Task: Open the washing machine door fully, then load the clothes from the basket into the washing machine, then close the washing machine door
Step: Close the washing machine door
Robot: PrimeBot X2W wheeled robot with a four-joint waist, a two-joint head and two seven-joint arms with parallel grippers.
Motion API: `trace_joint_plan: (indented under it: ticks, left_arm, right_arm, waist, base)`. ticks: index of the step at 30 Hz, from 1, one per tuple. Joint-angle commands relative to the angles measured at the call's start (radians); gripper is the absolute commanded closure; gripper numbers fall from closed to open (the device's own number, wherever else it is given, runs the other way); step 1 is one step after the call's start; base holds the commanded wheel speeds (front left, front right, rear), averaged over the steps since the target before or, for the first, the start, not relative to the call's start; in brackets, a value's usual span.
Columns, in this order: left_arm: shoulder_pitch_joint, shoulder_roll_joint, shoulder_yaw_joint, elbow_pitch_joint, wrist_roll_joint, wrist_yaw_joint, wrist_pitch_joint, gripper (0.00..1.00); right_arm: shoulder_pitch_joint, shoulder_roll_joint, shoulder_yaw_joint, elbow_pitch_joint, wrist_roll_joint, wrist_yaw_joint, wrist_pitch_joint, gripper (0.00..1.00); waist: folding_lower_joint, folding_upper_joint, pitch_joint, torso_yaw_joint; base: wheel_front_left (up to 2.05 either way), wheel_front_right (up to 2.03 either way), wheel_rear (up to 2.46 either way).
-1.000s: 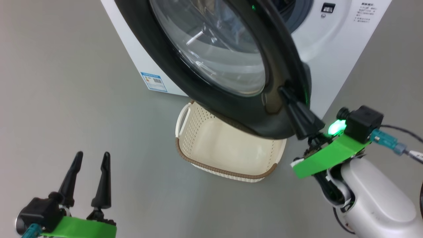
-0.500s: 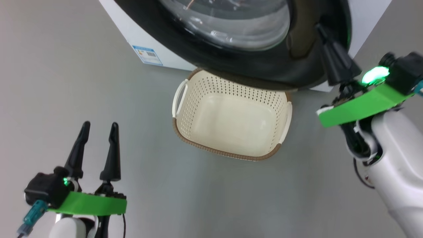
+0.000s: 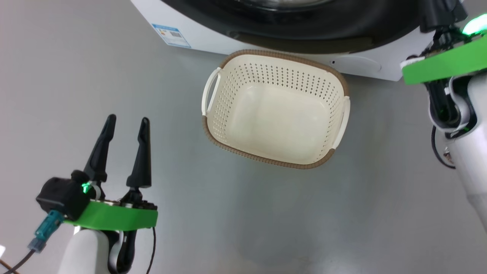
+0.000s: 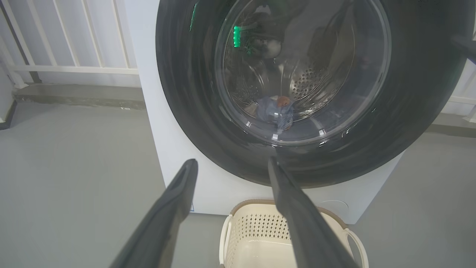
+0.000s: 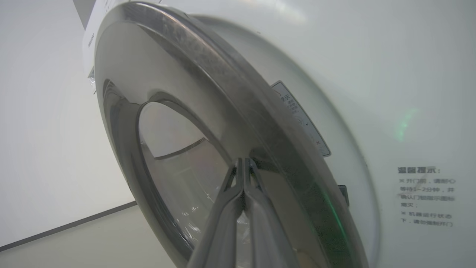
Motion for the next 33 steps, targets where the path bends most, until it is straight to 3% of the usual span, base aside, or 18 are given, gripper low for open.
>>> trace_joint_plan:
  ticks: [1, 21, 33]
  left_arm:
    - [-0.023, 0.019, 0.029, -0.031, 0.010, 0.001, -0.006, 0.00]
    - [-0.086, -0.003, 0.002, -0.035, 0.009, 0.001, -0.006, 0.00]
    - [-0.069, 0.011, 0.021, 0.015, 0.006, 0.001, -0.006, 0.00]
  right_arm:
    - [-0.028, 0.007, -0.005, -0.014, -0.002, 0.000, -0.008, 1.00]
    - [-0.183, 0.013, -0.077, 0.035, -0.024, 0.000, -0.008, 1.00]
    - [-0.078, 0.025, 0.044, 0.040, -0.014, 0.000, -0.008, 1.00]
  waist:
    - [0.0000, -0.0001, 0.019, 0.011]
    - [0.0000, -0.0001, 0.103, 0.039]
    - [0.0000, -0.0001, 0.028, 0.005]
  base:
    - [0.00, 0.00, 0.00]
    - [0.00, 0.00, 0.00]
    - [0.00, 0.00, 0.00]
